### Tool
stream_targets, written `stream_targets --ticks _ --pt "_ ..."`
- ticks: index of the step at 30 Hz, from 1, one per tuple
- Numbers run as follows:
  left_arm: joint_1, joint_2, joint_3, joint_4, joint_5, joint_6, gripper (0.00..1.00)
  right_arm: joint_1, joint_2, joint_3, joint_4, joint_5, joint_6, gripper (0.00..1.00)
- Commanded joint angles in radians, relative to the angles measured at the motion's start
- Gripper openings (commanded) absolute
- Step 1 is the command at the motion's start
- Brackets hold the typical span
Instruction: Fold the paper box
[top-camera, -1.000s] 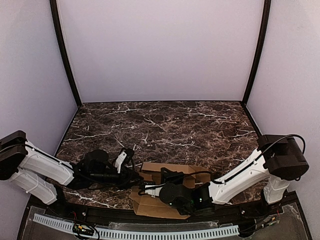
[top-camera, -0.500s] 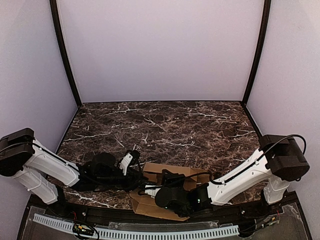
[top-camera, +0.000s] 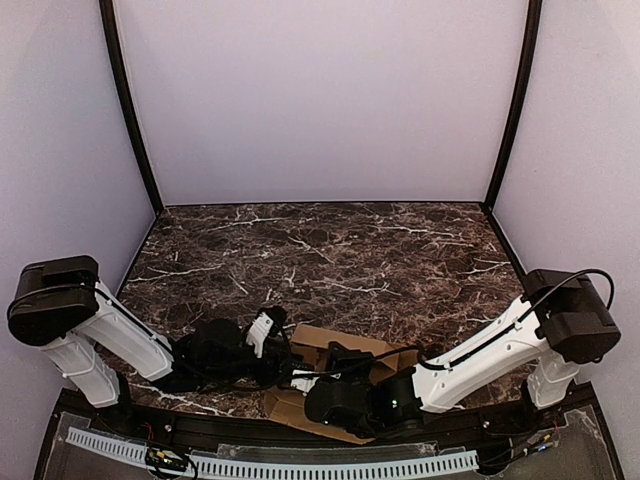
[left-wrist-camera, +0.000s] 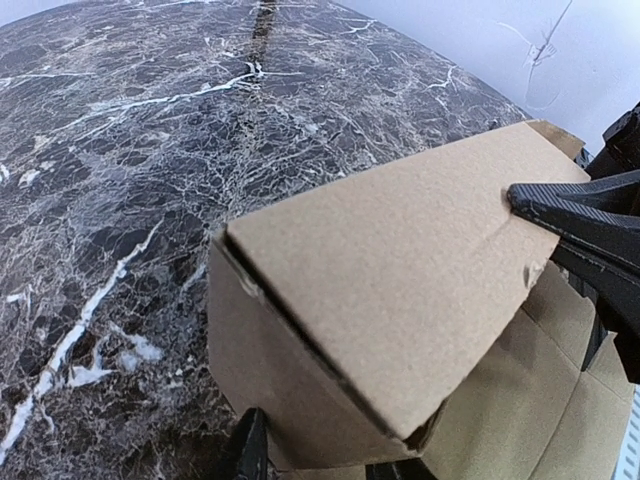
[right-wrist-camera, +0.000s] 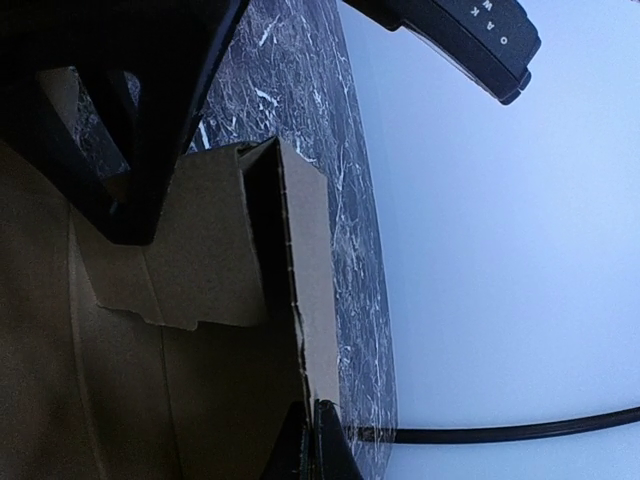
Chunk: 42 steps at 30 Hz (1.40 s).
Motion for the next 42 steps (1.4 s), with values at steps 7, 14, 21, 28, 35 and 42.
stream_targets --ticks 7,14,21,28,35,42 --pt "0.001 0.068 0.018 0.183 -0.040 0.038 0.19 0.047 0.043 0.047 -0.140 -0.111 0.181 0.00" --pt "0.000 0.080 0.025 0.200 -0.033 0.056 0.07 0.053 0.035 0.070 -0.184 -0.129 0.242 0.25" --pt "0.000 0.077 0.049 0.149 -0.043 0.086 0.05 0.055 -0.042 0.084 -0.196 -0.217 0.335 0.53" --pt "0.001 0.074 0.089 0.082 -0.054 0.132 0.04 0.055 -0.156 0.088 -0.193 -0.356 0.415 0.71" --pt "0.000 0.065 0.123 0.008 -0.099 0.183 0.04 0.050 -0.263 0.059 -0.193 -0.468 0.486 0.83" --pt "0.000 0.060 0.163 -0.081 -0.206 0.225 0.03 0.044 -0.326 0.050 -0.190 -0.486 0.543 0.88"
